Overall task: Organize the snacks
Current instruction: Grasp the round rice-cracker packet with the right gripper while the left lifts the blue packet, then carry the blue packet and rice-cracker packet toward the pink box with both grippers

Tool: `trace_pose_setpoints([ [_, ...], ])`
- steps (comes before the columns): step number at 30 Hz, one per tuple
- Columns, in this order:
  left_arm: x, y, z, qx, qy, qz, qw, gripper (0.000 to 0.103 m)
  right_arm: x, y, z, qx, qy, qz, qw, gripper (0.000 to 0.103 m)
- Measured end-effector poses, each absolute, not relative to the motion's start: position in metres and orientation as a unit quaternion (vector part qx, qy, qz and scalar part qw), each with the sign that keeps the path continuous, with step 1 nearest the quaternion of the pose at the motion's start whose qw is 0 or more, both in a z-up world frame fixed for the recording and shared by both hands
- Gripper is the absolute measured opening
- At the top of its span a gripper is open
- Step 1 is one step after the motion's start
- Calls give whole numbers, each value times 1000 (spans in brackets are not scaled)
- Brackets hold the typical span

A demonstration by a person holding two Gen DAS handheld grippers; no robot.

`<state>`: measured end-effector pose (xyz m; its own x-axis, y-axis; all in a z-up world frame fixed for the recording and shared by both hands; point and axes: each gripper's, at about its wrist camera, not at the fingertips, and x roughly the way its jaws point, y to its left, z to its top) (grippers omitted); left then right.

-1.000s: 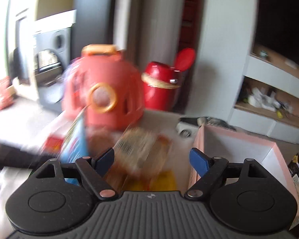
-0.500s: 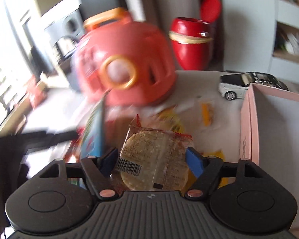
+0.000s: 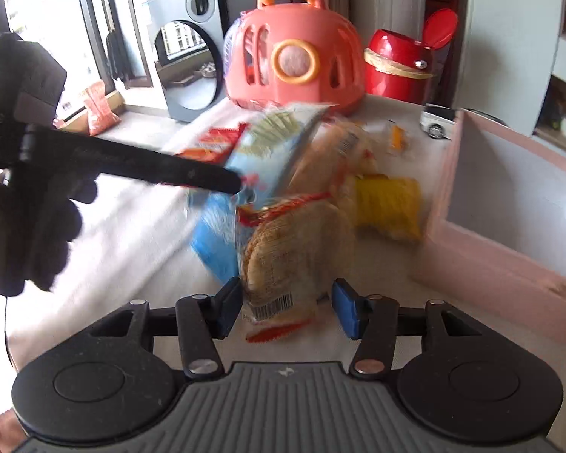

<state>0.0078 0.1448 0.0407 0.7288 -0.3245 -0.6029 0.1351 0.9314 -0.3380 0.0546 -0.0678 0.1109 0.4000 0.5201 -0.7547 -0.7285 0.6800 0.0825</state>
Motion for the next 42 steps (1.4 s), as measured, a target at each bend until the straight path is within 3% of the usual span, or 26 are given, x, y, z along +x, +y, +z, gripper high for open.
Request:
trace_pose_setpoints([
  [5, -4, 153, 49, -151, 316, -110, 930, 27, 47, -97, 122, -124, 356, 337, 863, 67],
  [14, 4, 208, 34, -256, 311, -23, 915, 27, 54, -75, 134, -78, 330, 392, 855, 67],
  [19, 15, 222, 15, -309, 294, -45, 903, 28, 47, -72, 145, -91, 307, 423, 848, 75],
  [25, 20, 216, 5, -322, 284, -62, 901, 28, 83, -42, 133, -83, 327, 371, 865, 74],
  [27, 16, 215, 5, -312, 288, -76, 902, 28, 94, -29, 122, -86, 337, 365, 864, 62],
  [29, 14, 215, 4, -300, 295, -80, 904, 29, 102, -15, 109, -109, 344, 343, 867, 57],
  [38, 32, 194, 5, -299, 267, -125, 908, 35, 105, -25, 94, -93, 356, 329, 870, 57],
  [40, 40, 187, 7, -299, 271, -144, 904, 33, 105, -31, 95, -87, 361, 329, 868, 57],
  [42, 45, 181, 9, -307, 276, -168, 895, 22, 102, -37, 95, -85, 363, 330, 867, 58],
])
